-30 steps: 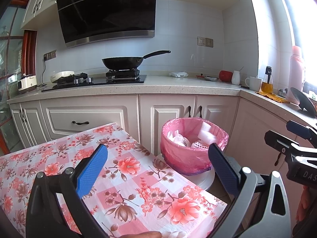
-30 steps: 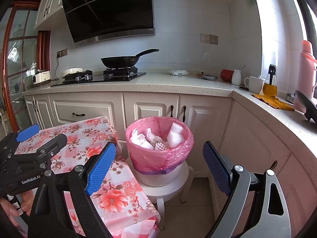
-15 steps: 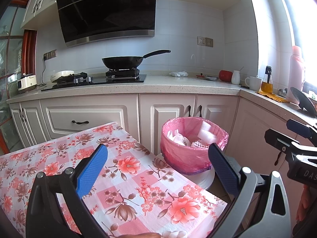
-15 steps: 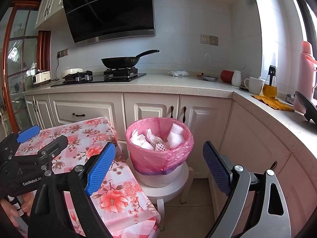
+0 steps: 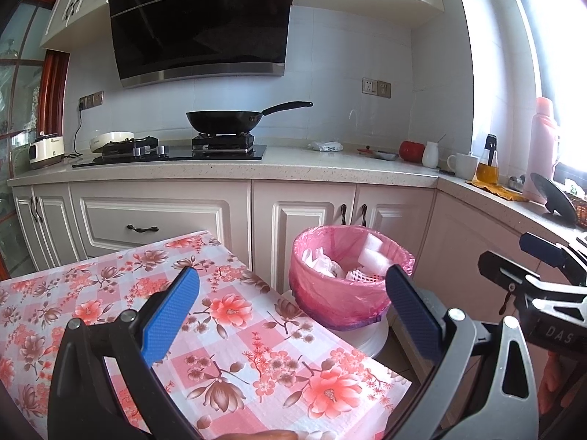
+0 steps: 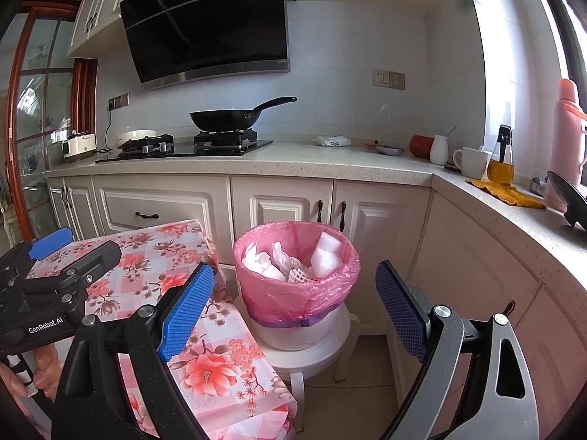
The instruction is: Collect trash
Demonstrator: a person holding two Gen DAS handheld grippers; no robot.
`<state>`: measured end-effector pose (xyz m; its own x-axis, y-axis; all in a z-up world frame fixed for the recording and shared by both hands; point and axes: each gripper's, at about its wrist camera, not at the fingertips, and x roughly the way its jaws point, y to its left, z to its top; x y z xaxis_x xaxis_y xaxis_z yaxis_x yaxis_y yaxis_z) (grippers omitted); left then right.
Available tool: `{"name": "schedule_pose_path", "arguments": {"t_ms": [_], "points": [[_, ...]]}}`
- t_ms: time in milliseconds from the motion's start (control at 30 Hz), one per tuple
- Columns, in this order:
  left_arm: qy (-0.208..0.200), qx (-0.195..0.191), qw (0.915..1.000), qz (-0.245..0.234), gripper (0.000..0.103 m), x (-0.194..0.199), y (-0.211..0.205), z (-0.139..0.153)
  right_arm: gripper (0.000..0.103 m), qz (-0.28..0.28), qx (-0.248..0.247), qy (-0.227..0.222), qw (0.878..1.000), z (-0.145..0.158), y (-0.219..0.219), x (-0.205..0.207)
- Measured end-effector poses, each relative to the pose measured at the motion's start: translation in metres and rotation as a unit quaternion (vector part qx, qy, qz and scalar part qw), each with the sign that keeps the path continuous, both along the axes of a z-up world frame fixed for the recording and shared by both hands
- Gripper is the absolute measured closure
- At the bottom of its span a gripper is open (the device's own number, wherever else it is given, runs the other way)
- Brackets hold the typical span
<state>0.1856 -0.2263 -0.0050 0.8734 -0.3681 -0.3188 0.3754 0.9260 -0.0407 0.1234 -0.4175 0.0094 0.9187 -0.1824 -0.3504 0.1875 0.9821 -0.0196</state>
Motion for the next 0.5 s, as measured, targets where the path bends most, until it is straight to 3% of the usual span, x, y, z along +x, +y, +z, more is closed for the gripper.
{"name": "schedule_pose_path", "arguments": {"t_ms": [500], "points": [[-0.010,-0.009,0.9999,0.007,0.005,-0.0028,0.0037,-0.0085,0.018,0.003,-0.004,-0.015,1.000,-0.0095,0.0013,-0.0003]]}}
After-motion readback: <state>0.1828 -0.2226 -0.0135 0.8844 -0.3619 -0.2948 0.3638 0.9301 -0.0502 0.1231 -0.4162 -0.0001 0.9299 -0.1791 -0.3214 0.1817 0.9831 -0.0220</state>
